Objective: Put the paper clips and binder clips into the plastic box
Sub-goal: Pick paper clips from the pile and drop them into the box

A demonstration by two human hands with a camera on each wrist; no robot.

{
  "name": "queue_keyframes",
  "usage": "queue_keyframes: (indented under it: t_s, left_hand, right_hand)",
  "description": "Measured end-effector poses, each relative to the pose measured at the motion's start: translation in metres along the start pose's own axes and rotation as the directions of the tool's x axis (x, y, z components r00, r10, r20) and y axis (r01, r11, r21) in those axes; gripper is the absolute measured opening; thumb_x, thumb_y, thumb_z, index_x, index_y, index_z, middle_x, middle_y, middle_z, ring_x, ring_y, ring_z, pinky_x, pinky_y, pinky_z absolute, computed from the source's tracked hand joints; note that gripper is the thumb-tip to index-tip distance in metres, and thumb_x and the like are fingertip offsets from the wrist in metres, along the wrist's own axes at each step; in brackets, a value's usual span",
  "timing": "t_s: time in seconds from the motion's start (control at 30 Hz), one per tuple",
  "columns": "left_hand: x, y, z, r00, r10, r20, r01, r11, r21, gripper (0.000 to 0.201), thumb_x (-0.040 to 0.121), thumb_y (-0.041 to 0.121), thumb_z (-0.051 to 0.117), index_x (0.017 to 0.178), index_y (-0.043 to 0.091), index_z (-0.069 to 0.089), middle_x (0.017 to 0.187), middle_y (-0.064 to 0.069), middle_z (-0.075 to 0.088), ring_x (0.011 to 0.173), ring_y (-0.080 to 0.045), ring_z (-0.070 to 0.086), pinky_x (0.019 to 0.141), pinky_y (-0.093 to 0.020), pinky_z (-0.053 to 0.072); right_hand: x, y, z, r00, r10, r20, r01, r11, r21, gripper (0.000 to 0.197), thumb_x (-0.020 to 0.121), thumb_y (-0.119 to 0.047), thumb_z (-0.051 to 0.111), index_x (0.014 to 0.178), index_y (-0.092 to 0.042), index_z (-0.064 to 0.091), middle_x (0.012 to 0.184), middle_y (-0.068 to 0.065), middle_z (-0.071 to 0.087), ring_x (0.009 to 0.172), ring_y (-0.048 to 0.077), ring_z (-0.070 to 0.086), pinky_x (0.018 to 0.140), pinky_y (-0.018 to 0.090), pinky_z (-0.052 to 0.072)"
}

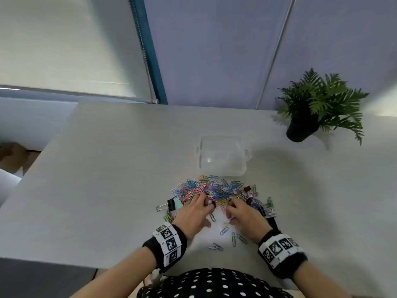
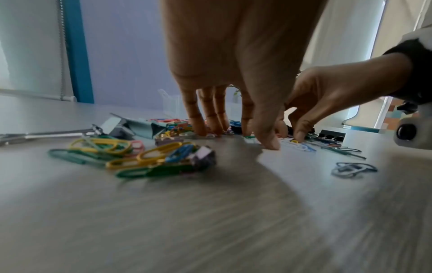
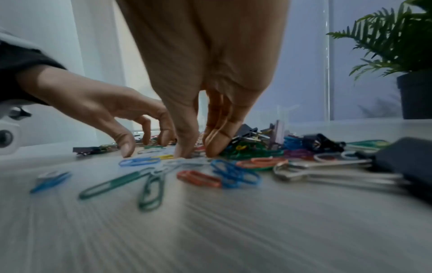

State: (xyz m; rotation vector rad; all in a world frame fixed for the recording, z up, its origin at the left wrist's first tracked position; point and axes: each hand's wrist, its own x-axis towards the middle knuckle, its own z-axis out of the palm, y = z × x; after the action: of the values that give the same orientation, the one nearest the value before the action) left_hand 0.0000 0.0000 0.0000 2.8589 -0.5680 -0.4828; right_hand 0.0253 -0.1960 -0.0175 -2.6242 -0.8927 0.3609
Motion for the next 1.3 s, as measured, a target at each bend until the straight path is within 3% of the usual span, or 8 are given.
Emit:
queue_keyframes:
  t_s: [0.23,0.37,0.47,0.7,0.83,1.03,1.13,1.3]
  left_hand:
    - [-0.001,-0.001,0.005,0.998,0.010,-0.062,-0.012,0.999,-0.031,0.013,0.088,0.016,0.052,0.100,0.012,0.054,0.107,-0.008,0.051,0.101,-0.025,0.052,0.088,-0.041,0.046]
    - [0.002,0.007,0.003,0.967,0.184,-0.177,-0.196,0.980,-0.048,0.027,0.072,0.023,0.074,0.092,0.015,0.058,0.093,-0.002,0.060,0.081,-0.018,0.060,0.068,-0.031,0.057]
    - [0.005,0.025,0.004,0.958,0.268,-0.107,-0.274,0.961,-0.048,0.037,0.076,0.023,0.070,0.106,0.006,0.057,0.109,-0.010,0.056,0.098,-0.022,0.056,0.083,-0.035,0.052]
    - [0.017,0.045,0.013,0.999,0.051,0.018,-0.048,0.991,-0.122,0.036,0.085,0.017,0.059,0.115,0.002,0.045,0.119,-0.015,0.044,0.113,-0.029,0.041,0.088,-0.043,0.046]
    - [0.019,0.046,0.017,0.997,0.071,0.015,-0.070,0.992,-0.103,0.021,0.087,0.004,0.054,0.107,0.001,0.049,0.114,-0.016,0.049,0.111,-0.031,0.044,0.084,-0.046,0.048]
    - [0.022,0.047,0.004,0.985,0.153,0.085,-0.140,0.980,-0.143,0.015,0.082,-0.008,0.045,0.095,-0.005,0.053,0.105,-0.021,0.053,0.095,-0.034,0.052,0.071,-0.042,0.043]
    - [0.029,0.034,0.000,0.979,0.176,0.107,-0.138,0.947,-0.292,0.013,0.074,-0.010,0.050,0.083,-0.005,0.058,0.095,-0.021,0.061,0.085,-0.032,0.058,0.069,-0.033,0.043]
    - [0.038,0.006,-0.039,0.998,0.023,0.060,0.022,0.748,-0.663,0.013,0.080,0.009,0.067,0.092,0.005,0.069,0.084,-0.007,0.069,0.065,0.000,0.059,0.067,-0.008,0.045]
  right_hand:
    - [-0.002,-0.001,-0.004,0.999,-0.044,-0.001,0.043,0.984,-0.170,0.032,0.055,-0.010,0.079,0.073,-0.019,0.053,0.074,-0.005,0.056,0.060,0.009,0.055,0.039,0.014,0.031]
    - [0.002,-0.005,-0.008,0.998,-0.058,0.014,0.060,0.972,-0.227,0.041,0.042,-0.015,0.084,0.071,-0.022,0.055,0.070,-0.010,0.057,0.060,0.003,0.056,0.038,0.009,0.030]
    - [0.003,-0.007,-0.010,0.999,-0.042,0.029,0.046,0.983,-0.180,0.041,0.040,-0.017,0.084,0.067,-0.023,0.054,0.067,-0.011,0.056,0.058,0.003,0.055,0.038,0.009,0.031]
    - [0.004,0.010,-0.017,0.981,0.171,-0.095,-0.133,0.938,0.321,0.005,0.080,-0.008,0.063,0.085,-0.009,0.063,0.083,-0.002,0.061,0.078,0.012,0.057,0.073,0.015,0.042]
    - [-0.001,0.014,-0.032,0.923,0.364,-0.124,-0.223,0.770,0.597,0.009,0.075,-0.010,0.072,0.082,-0.015,0.068,0.077,-0.012,0.066,0.071,-0.004,0.060,0.071,0.002,0.043]
    - [0.002,0.017,-0.036,0.889,0.456,0.046,-0.271,0.442,0.855,0.012,0.076,-0.001,0.069,0.080,-0.011,0.065,0.080,0.007,0.070,0.075,0.014,0.067,0.069,0.018,0.053]
    - [0.006,0.016,-0.037,0.831,0.540,0.132,-0.246,0.143,0.959,0.010,0.082,0.005,0.059,0.083,-0.005,0.061,0.074,0.010,0.068,0.066,0.021,0.068,0.058,0.023,0.056]
    - [0.027,0.018,-0.055,0.832,0.534,0.149,-0.141,-0.056,0.988,0.011,0.085,0.009,0.051,0.089,0.001,0.058,0.070,0.013,0.063,0.056,0.017,0.067,0.051,0.021,0.056]
